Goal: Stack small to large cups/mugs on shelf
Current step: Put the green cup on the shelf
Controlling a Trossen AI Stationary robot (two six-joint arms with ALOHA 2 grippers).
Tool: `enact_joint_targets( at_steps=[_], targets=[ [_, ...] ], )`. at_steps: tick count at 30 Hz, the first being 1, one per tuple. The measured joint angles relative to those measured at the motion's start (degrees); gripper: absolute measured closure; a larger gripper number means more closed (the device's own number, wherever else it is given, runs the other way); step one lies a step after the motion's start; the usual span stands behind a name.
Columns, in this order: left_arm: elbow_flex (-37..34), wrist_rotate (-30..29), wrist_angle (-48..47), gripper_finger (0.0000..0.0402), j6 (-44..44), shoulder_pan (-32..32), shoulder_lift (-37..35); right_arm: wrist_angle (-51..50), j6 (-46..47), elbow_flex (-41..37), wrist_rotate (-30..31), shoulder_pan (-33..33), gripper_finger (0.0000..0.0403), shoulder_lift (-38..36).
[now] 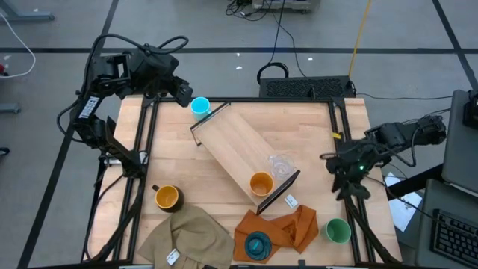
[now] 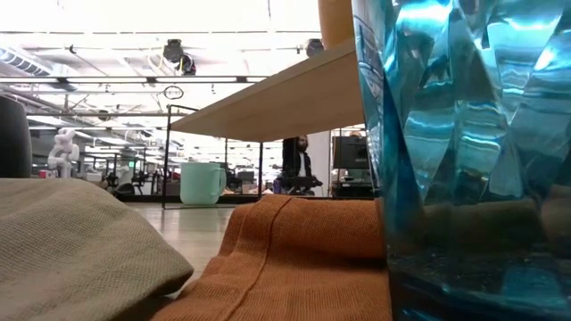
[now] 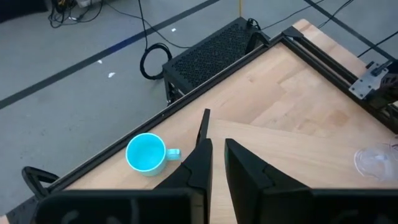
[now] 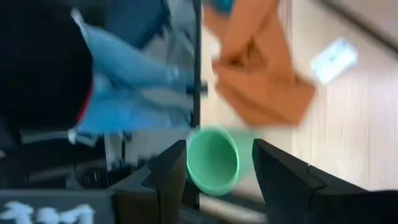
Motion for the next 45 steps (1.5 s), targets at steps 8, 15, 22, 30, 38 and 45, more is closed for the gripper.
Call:
enact_joint_targets(
  at_steps=[8, 15, 22, 30, 38, 45],
  targets=[
    [0.0, -0.17, 0.17, 0.036, 0.03, -1.04, 0.0, -1.35, 1.96, 0.0, 0.02, 5.14, 0.0225, 4.28],
    [0.0, -0.34, 0.17, 0.036, 0.05, -1.0, 0.0, -2.14, 3.47, 0.0, 0.18, 11.57, 0.0225, 9.81],
    [0.0, -0.34, 0.17, 0.036, 0.79, -1.0, 0.0, -2.36, 7.03, 0.0, 1.77, 17.11, 0.0225, 14.7],
    [0.0, -0.3, 0.17, 0.036, 2.46, -1.0, 0.0, -2.28, 13.59, 0.0, 6.24, 21.35, 0.0225, 18.27],
    [0.0, -0.13, 0.15, 0.036, 3.77, -1.0, 0.0, 1.51, 21.24, 0.02, 10.95, 26.29, 0.0231, 20.65],
    [0.0, -0.1, 0.17, 0.036, 3.92, -1.0, 0.0, 1.09, 24.49, 0.02, 13.37, 28.56, 0.0231, 22.54]
  ],
)
